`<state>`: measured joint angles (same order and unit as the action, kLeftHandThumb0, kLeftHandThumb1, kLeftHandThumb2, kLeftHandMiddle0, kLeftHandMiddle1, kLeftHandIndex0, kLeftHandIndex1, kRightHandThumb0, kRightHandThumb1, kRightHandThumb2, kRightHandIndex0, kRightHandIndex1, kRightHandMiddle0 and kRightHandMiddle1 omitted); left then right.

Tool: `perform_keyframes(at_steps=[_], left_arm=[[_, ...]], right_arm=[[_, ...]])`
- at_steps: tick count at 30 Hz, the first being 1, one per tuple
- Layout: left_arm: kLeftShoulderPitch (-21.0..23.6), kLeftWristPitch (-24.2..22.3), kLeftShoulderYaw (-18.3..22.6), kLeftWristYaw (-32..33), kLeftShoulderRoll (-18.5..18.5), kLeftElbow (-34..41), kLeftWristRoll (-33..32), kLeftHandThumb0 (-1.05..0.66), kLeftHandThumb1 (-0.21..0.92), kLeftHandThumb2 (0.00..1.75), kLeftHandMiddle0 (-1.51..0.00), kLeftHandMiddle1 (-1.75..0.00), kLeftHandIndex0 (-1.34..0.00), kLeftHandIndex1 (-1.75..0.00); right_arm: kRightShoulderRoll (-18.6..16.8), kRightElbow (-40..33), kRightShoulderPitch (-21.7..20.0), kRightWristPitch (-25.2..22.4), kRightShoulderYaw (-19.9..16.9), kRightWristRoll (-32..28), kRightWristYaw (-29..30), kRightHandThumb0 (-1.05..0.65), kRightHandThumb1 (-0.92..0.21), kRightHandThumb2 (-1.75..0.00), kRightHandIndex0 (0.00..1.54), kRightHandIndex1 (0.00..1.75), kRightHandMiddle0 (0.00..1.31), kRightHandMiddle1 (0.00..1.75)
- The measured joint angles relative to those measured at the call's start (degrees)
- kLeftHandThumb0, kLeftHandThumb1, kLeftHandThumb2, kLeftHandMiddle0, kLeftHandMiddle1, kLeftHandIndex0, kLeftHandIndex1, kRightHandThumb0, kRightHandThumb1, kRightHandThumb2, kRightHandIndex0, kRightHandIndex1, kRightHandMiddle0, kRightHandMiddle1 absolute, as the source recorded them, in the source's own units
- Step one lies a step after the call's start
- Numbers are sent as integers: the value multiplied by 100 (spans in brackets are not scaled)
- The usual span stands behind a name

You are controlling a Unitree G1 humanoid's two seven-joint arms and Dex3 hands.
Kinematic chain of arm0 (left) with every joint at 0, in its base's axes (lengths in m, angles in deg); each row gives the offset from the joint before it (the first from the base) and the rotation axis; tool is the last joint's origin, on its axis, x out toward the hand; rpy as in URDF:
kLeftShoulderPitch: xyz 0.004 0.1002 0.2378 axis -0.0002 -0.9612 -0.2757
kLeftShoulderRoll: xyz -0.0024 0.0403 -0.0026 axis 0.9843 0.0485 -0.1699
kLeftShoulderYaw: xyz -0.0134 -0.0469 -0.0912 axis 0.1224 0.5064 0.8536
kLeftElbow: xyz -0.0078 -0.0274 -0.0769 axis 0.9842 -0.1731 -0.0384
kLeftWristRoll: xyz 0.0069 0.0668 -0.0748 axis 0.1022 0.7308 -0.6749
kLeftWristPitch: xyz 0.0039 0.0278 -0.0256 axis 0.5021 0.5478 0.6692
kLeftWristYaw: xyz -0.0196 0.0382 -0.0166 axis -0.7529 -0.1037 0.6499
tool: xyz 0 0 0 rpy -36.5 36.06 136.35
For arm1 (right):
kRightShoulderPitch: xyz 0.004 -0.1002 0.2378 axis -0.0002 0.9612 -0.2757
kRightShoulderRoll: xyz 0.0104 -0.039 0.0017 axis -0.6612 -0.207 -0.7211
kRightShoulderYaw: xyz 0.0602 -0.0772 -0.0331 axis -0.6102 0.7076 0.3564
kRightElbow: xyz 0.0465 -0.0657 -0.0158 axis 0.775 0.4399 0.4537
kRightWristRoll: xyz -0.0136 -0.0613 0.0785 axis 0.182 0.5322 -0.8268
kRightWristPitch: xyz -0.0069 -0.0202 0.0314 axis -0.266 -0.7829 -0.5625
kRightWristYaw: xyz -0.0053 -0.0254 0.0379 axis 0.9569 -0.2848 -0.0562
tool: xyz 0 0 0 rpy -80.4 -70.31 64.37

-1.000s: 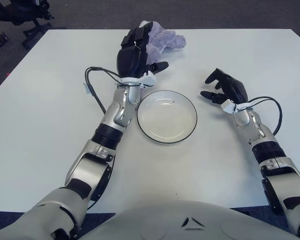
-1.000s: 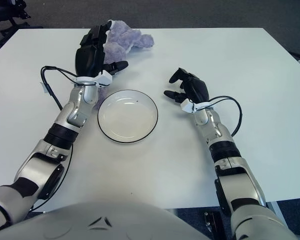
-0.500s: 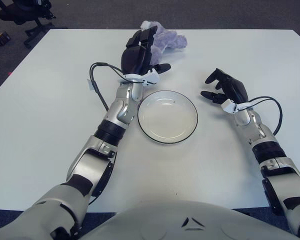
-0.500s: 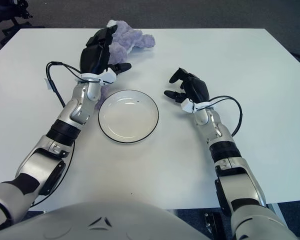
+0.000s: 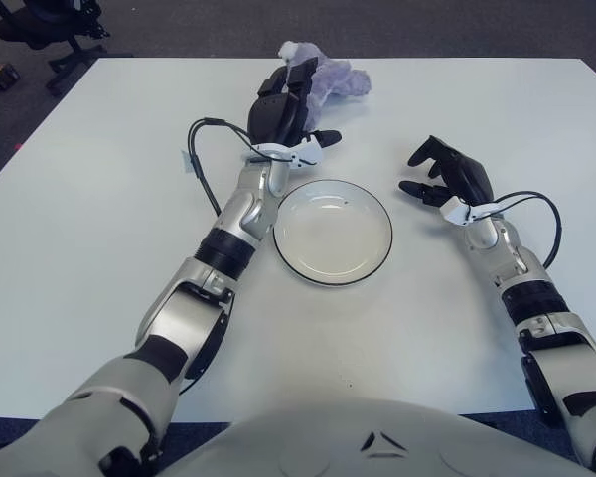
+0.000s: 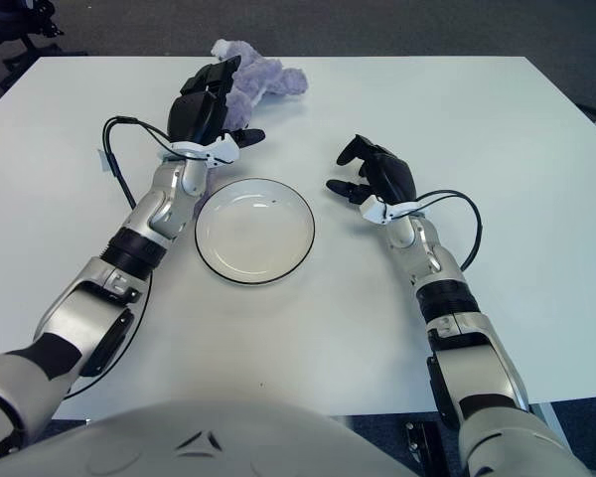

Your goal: Put the doll into the plate.

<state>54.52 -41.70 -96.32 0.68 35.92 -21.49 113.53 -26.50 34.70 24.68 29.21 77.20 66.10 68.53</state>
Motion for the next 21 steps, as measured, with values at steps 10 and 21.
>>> perform_keyframes(at_steps=[10, 21], left_arm=[[646, 177, -138, 708, -45, -1275, 2, -67, 92, 11, -26, -1, -31, -24], [972, 406, -267, 1295, -80, -2273, -6, -67, 92, 7, -22, 0, -34, -19]], right_arm=[[-1, -6, 0, 1, -5, -4, -25, -1, -92, -30, 51, 149, 32, 134], [0, -52, 3, -44, -9, -6, -75, -1, -92, -29, 51, 148, 33, 134]])
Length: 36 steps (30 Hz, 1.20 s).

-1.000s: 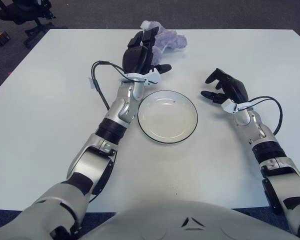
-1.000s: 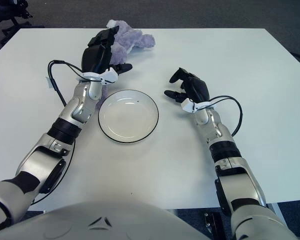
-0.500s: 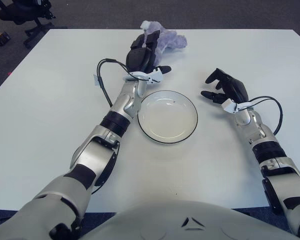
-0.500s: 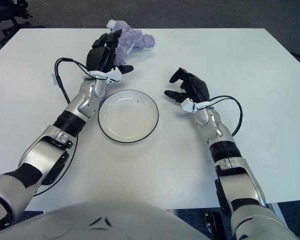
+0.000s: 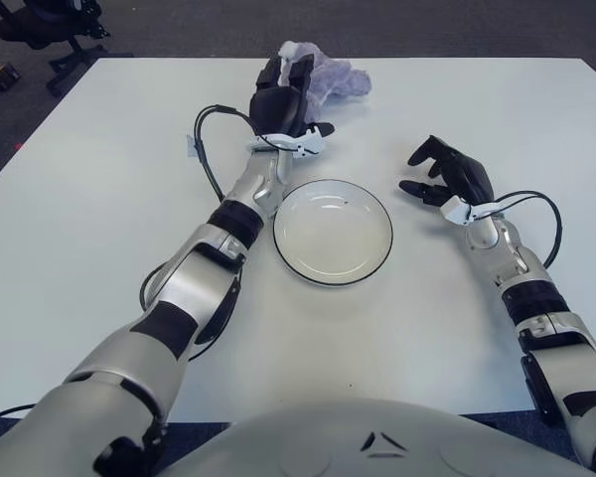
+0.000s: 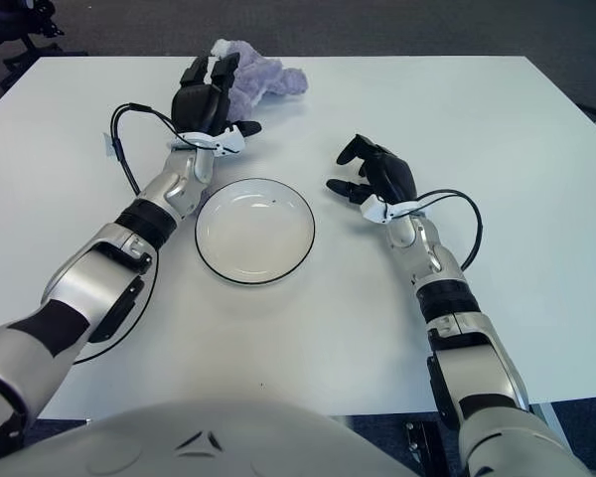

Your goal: Put the doll into the plate.

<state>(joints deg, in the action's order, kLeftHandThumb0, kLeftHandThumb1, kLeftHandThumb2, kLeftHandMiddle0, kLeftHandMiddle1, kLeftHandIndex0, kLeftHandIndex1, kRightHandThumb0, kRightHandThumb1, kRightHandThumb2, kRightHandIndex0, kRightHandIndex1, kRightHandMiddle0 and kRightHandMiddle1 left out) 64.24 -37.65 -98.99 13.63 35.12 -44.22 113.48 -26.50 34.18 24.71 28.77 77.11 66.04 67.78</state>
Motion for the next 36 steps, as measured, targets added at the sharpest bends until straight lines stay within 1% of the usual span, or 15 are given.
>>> perform_keyframes(at_steps=[5, 17, 22, 24, 27, 36], left_arm=[[151, 0, -51, 259, -10, -334, 0, -68, 92, 7, -21, 0, -35, -18], [408, 72, -132, 622, -40, -841, -24, -68, 92, 5, -20, -1, -38, -15], [427, 102, -141, 691, -43, -953, -45, -68, 92, 5, -20, -1, -38, -14], [432, 104, -154, 702, -43, -999, -50, -67, 92, 4, -20, -1, -40, -14], [446, 102, -204, 740, -41, -1098, -48, -66, 92, 2, -20, -1, -41, -13], [451, 87, -272, 798, -37, -1263, -53, -65, 92, 1, -20, 0, -43, -12]], right_arm=[[1, -46, 7, -44, -7, -4, -45, -1, -92, -29, 51, 148, 33, 134], [2, -145, 32, -92, -9, -7, -150, -1, -92, -29, 51, 148, 32, 134], [4, -160, 40, -94, -11, -7, -157, -1, -92, -29, 51, 148, 32, 134], [5, -165, 41, -95, -13, -11, -172, -1, -92, -29, 46, 145, 37, 139], [17, -185, 45, -97, -16, -30, -228, -1, -92, -29, 43, 143, 40, 141], [30, -216, 65, -110, -17, -92, -303, -1, -92, -29, 42, 142, 41, 142]])
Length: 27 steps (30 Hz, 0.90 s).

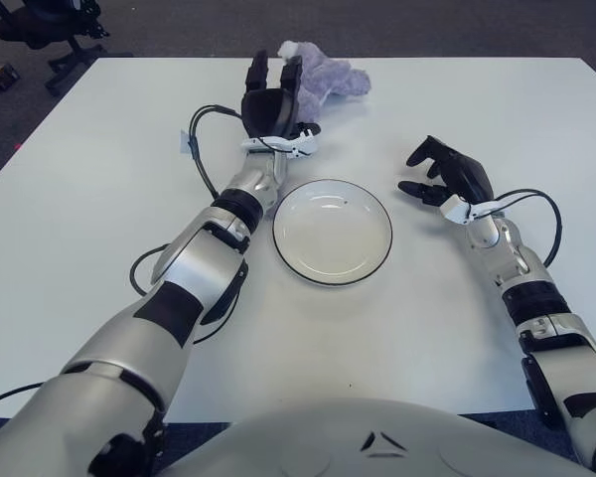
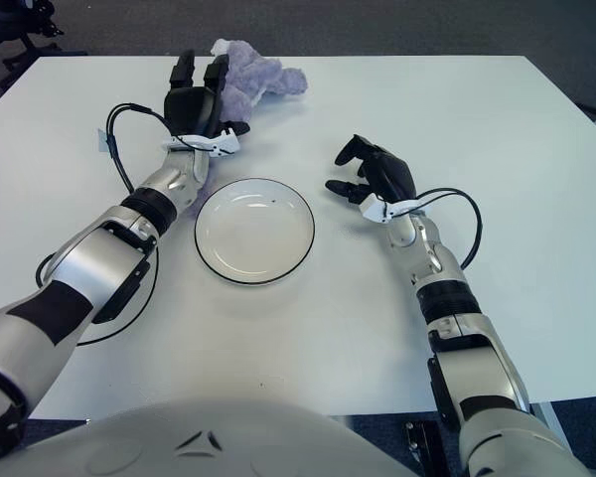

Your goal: Put the doll into the plate.

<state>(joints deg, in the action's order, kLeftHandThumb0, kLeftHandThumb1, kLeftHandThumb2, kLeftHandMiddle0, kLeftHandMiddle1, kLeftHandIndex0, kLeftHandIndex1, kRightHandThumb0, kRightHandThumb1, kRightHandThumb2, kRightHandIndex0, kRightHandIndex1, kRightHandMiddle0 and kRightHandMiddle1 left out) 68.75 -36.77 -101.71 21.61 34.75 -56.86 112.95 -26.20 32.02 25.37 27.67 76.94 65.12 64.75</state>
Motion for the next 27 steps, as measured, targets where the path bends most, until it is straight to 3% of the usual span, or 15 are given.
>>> perform_keyframes(at_steps=[16, 22, 27], left_arm=[[4, 58, -63, 88, 8, -92, -42, -63, 90, 0, -28, -3, -49, -13], [5, 764, -42, -459, 128, -226, -286, -62, 88, 0, -33, -4, -53, -15], [5, 889, -37, -754, 153, -285, -407, -62, 88, 0, -33, -4, -53, -15]], right_arm=[[34, -121, 55, -42, 0, -14, -102, -1, -92, -28, 42, 142, 41, 142], [48, -179, 70, -87, 7, -11, -149, -1, -92, -28, 42, 142, 41, 141], [62, -204, 82, -92, 10, -10, -152, -1, -92, -28, 42, 142, 41, 141]])
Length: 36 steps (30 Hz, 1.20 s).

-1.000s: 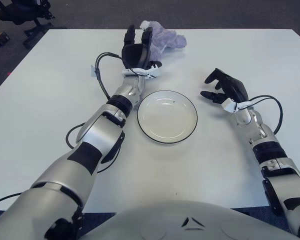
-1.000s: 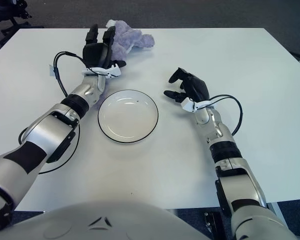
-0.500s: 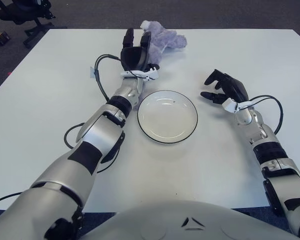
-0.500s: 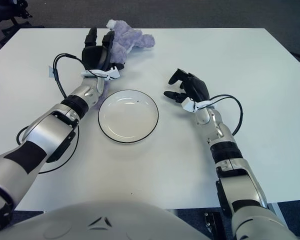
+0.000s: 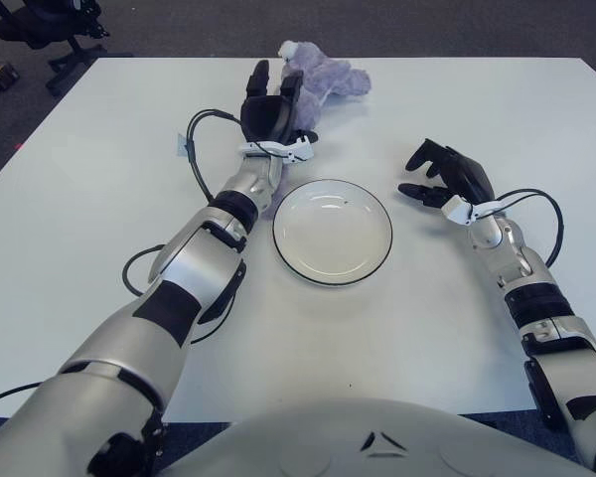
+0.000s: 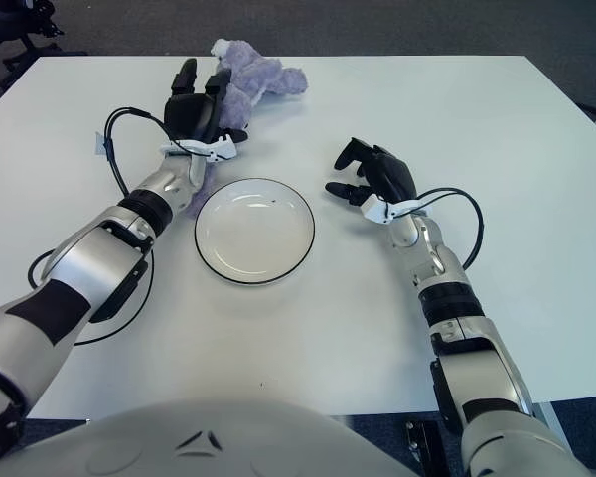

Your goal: Put the doll into the plate.

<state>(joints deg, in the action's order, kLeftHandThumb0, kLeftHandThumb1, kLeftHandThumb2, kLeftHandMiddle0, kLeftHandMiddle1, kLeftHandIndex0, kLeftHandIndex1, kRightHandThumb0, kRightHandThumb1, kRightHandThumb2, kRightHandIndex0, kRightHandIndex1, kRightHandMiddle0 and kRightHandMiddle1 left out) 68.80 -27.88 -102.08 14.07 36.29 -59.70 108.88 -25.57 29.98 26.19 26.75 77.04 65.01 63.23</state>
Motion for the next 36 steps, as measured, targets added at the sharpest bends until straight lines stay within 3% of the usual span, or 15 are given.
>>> perform_keyframes(at_steps=[3, 7, 11, 16, 24, 36], left_arm=[[0, 32, 1, -36, 21, -1, -15, -62, 88, 0, -32, -3, -51, -14], [30, 192, 85, -739, 79, -1, -248, -60, 87, 0, -28, -1, -47, -12], [35, 293, 111, -1048, 132, 0, -352, -58, 87, 0, -27, -1, -47, -12], [47, 328, 115, -1130, 159, 2, -389, -58, 87, 0, -27, 0, -47, -12], [50, 486, 196, -1310, 163, -43, -540, -46, 85, 0, -44, -9, -50, -14], [68, 504, 201, -1409, 161, -147, -616, -36, 83, 0, -51, -13, -51, -17]], right_arm=[[0, -3, 1, -6, 1, 0, 0, -1, -92, -28, 42, 142, 41, 141], [7, -15, 1, -23, 11, 4, -4, -1, -92, -28, 43, 141, 42, 141], [10, -21, 1, -34, 19, 7, -10, -1, -92, -28, 43, 141, 42, 141], [11, -24, 1, -39, 20, 7, -13, -1, -92, -27, 43, 141, 42, 141], [15, -25, 1, -39, 28, 18, -12, -1, -92, -27, 43, 141, 42, 140], [28, -20, -3, -27, 53, 92, 9, -1, -92, -27, 44, 140, 43, 140]])
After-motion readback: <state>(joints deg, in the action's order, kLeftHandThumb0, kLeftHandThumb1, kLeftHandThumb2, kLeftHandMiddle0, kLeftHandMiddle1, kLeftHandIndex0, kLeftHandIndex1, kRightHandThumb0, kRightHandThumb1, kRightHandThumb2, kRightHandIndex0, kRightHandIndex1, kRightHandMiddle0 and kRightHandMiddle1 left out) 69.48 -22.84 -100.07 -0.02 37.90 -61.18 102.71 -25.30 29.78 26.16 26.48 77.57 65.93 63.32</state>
